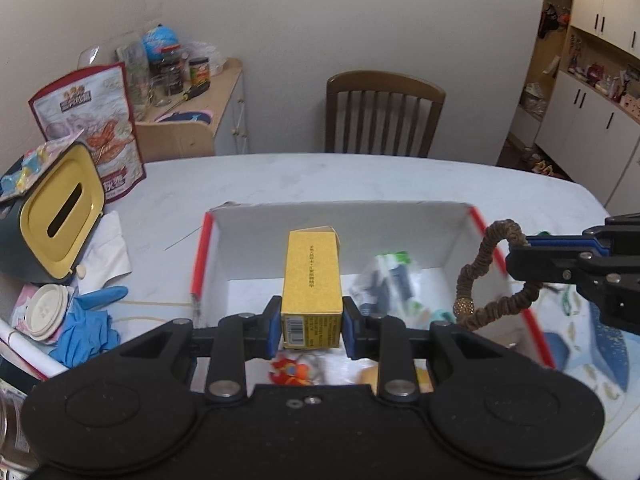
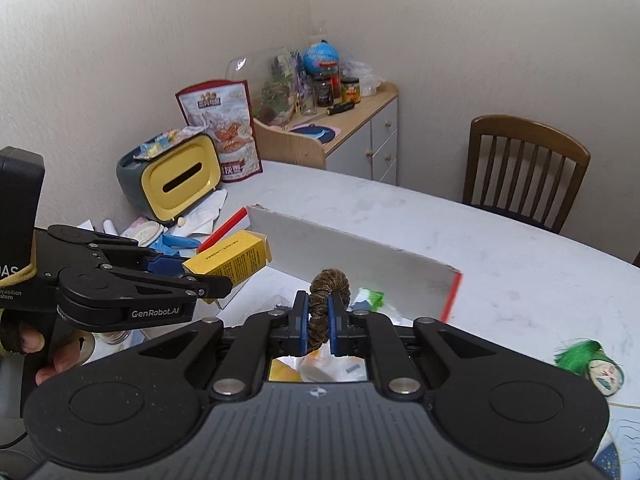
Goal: Organize objects
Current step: 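Lift the bracelet and yellow box and carry both over the cardboard box, then lower the bracelet and yellow box into the box and open both grippers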
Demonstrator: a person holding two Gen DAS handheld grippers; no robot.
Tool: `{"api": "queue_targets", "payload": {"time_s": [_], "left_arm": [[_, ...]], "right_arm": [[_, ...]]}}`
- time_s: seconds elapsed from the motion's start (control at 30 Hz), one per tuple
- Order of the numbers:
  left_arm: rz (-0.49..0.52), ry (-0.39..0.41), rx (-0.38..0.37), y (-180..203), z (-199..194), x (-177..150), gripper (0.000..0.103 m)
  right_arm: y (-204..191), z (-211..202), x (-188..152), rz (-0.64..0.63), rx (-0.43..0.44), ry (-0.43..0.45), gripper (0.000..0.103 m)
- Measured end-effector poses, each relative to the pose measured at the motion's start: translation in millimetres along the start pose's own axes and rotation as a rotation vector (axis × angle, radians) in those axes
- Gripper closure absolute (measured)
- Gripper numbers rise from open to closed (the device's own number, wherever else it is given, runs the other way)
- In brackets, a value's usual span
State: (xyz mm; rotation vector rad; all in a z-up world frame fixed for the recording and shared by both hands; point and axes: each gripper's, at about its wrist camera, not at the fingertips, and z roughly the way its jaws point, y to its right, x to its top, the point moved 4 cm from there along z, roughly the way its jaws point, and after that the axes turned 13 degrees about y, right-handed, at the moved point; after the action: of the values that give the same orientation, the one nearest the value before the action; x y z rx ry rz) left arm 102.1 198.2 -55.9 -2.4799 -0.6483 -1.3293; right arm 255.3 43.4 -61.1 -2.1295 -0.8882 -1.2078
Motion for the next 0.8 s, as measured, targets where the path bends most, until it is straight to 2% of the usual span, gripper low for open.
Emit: {"api": "queue_targets", "payload": {"time_s": [0.33,0.8], "left_arm": [[0.032,-0.045,0.022,-16,39,-12,0.076],[0.084,-0.122,0.027,-11,78,-19,0.076]], "right_arm": [[-14,57,-11,-0.009,0.01,-0.049,0.093],[3,112,-49,0.002,-0.04,-0.18,0.093]]}}
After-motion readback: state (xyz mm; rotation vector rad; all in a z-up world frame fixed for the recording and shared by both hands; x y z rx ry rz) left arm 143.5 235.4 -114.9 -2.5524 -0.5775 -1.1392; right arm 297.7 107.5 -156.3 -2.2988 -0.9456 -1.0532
